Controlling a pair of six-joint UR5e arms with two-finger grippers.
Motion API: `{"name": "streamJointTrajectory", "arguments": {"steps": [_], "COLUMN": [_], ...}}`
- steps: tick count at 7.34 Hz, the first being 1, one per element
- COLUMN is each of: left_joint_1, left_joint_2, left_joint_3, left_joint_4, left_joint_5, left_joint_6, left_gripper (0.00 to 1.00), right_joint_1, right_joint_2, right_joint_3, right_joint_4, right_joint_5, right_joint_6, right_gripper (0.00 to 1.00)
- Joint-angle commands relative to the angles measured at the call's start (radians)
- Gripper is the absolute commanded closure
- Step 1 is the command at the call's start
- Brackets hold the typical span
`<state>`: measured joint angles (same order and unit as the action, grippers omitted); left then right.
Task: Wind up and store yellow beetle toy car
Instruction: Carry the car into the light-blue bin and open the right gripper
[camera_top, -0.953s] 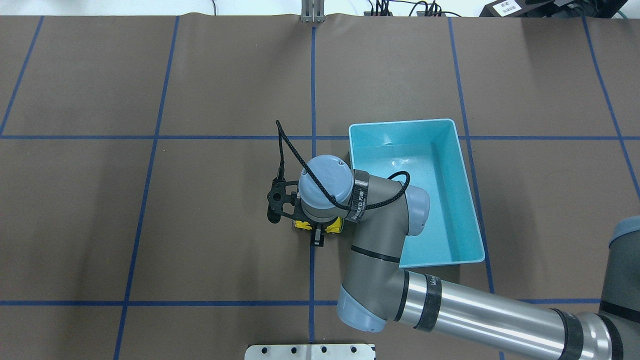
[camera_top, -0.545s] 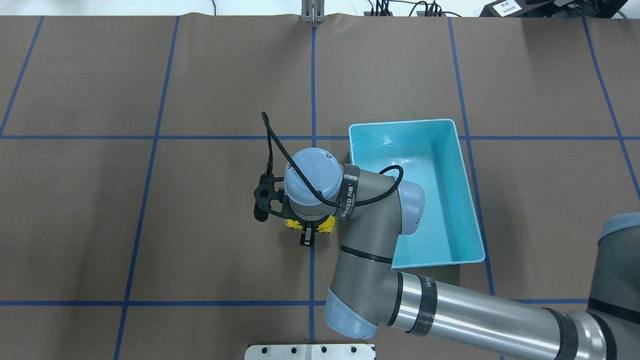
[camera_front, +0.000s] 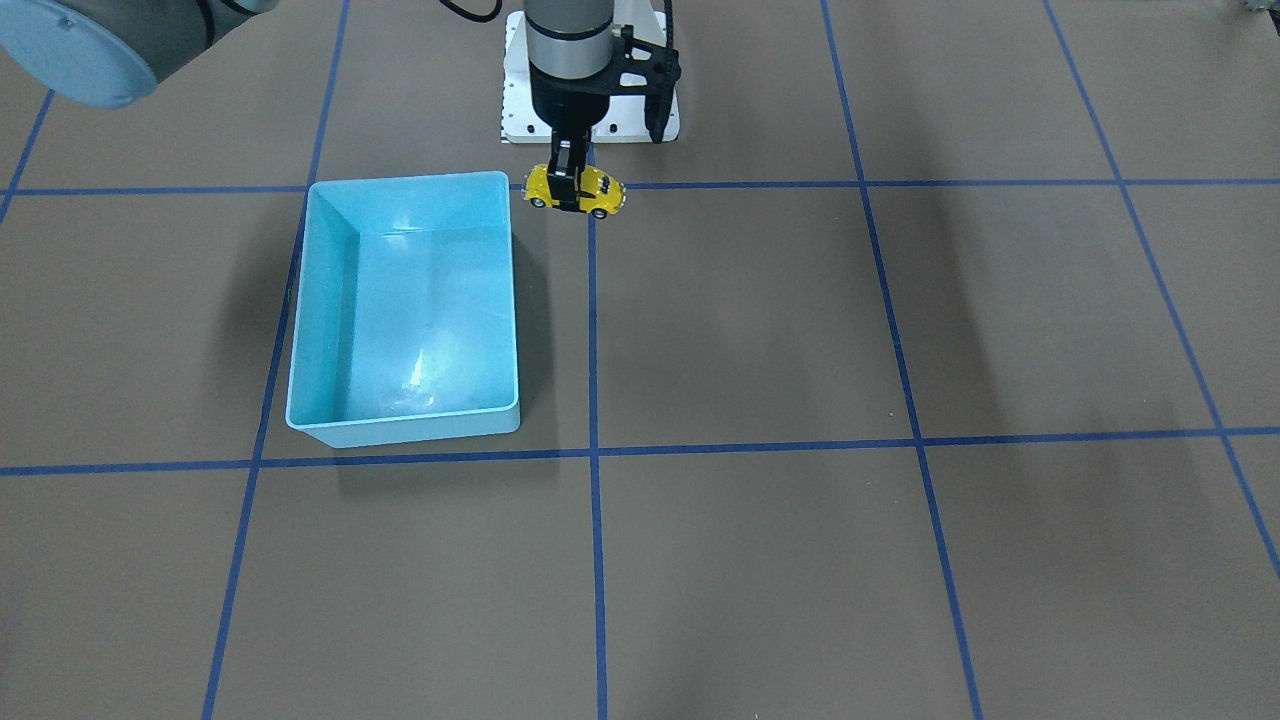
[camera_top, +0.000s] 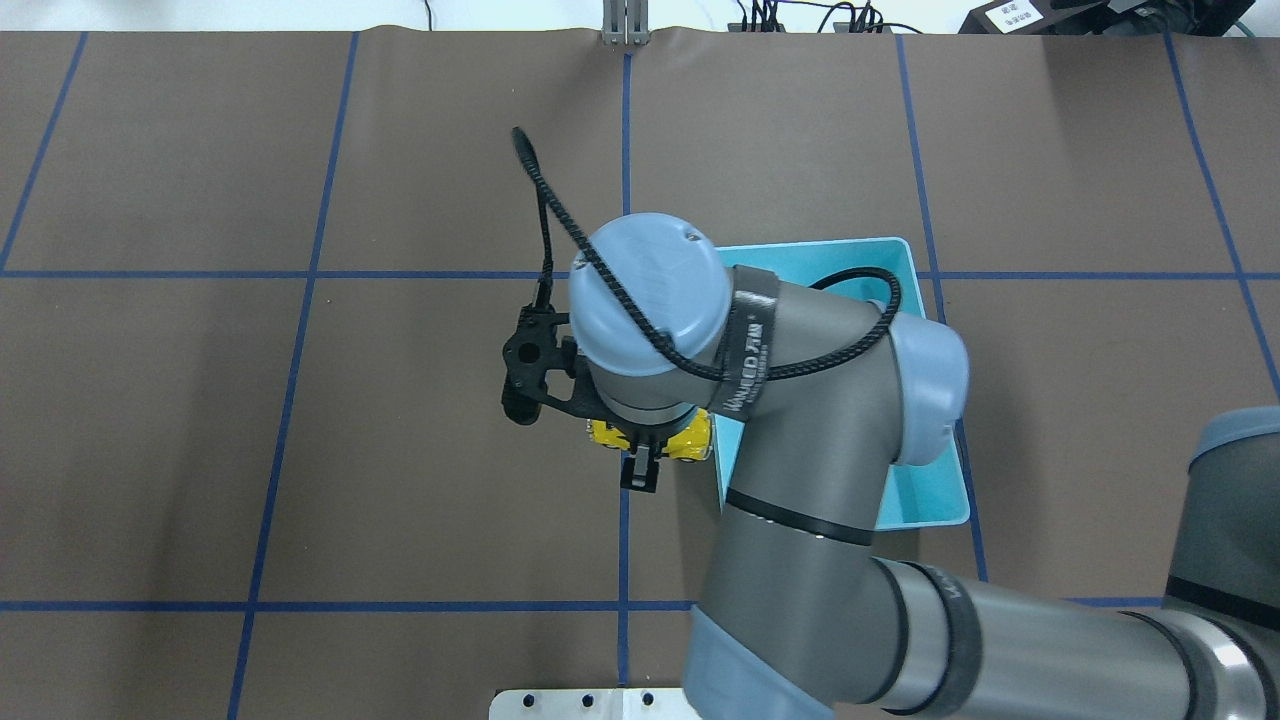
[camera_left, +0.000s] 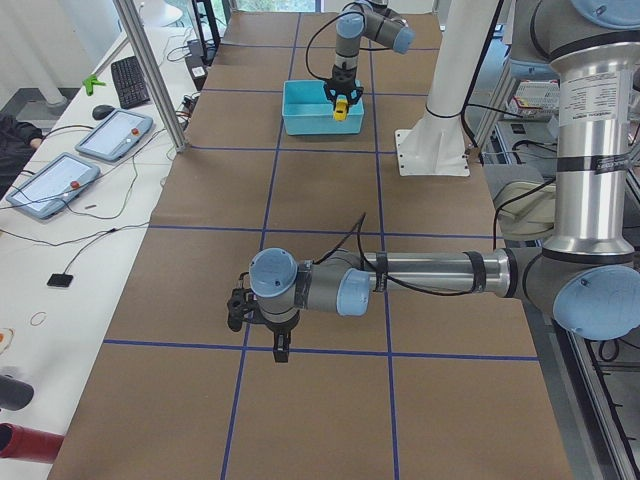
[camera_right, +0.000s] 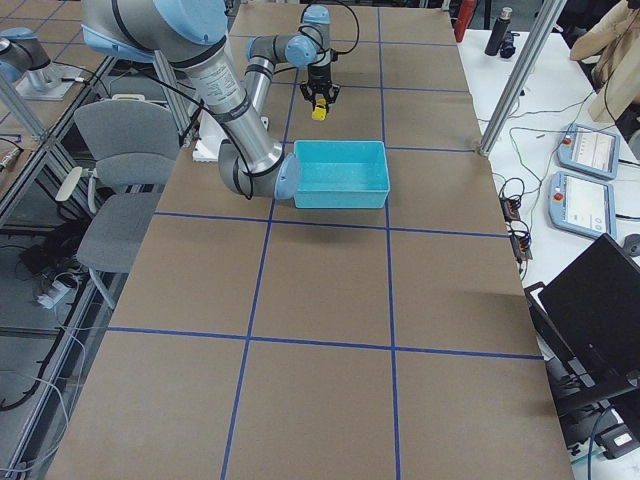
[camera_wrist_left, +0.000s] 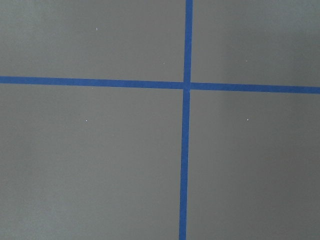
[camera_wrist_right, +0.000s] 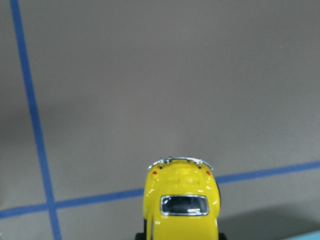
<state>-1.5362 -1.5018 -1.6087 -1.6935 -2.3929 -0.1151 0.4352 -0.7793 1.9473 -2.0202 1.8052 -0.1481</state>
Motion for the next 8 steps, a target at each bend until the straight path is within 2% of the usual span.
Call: {"name": "streamJointTrajectory", "arguments": {"steps": [1, 2, 3, 5, 6, 8], "left_joint_1": [0.002, 0.002, 0.002, 0.002, 0.002, -0.001], "left_joint_2": [0.000, -0.001, -0.001, -0.003, -0.003, 0.003], "left_joint_3": [0.001, 0.001, 0.003, 0.003, 0.007, 0.010], "left_joint_4": [0.000, 0.000, -0.003, -0.003, -0.003, -0.002], "left_joint_5": [-0.002, -0.002, -0.003, -0.005, -0.003, -0.003], "left_joint_6": [0.000, 0.000, 0.000, 0.000, 0.000, 0.002], "left_gripper": [0.00, 0.00, 0.00, 0.00, 0.00, 0.00], "right_joint_1": [0.110, 0.126, 0.125, 0.120, 0.109, 0.079], "right_joint_2": [-0.165, -0.229, -0.301, -0.409, -0.410, -0.405], "right_joint_3": [0.157, 0.177, 0.164, -0.042, -0.092, -0.140], "right_joint_4": [-0.023, -0.012, 0.041, 0.461, 0.527, 0.543], "right_joint_5": [0.077, 0.082, 0.074, 0.078, 0.080, 0.074], "right_joint_6": [-0.161, -0.295, -0.341, -0.326, -0.323, -0.324], "right_gripper": [1.00, 1.00, 1.00, 1.00, 1.00, 1.00]}}
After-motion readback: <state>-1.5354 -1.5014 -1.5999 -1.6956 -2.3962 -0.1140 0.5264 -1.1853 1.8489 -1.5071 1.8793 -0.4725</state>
